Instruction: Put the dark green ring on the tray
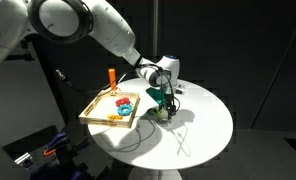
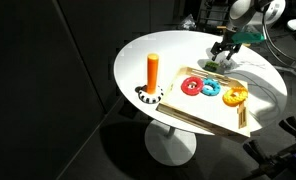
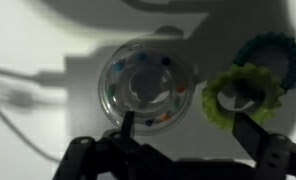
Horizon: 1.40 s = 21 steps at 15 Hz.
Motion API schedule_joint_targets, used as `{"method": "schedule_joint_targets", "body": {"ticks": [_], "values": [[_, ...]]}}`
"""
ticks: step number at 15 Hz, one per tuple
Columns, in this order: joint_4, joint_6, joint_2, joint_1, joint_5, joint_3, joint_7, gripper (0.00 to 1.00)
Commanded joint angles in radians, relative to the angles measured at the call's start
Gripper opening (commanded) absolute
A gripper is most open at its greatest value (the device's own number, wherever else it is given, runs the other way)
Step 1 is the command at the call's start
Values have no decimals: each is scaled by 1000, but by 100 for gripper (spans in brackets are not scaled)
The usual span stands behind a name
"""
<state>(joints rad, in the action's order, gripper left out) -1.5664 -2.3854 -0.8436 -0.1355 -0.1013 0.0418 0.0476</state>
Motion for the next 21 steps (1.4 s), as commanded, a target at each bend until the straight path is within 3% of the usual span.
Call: {"method": "schedule_joint_targets", "body": {"ticks": [1, 16, 17, 21], "values": [[35, 46, -7, -5, -14, -4, 6, 100], [38, 102, -12, 9, -14, 3, 38, 98], [39, 104, -14, 8, -14, 4, 40, 83], [43, 108, -22, 7, -15, 4, 49, 51]]}}
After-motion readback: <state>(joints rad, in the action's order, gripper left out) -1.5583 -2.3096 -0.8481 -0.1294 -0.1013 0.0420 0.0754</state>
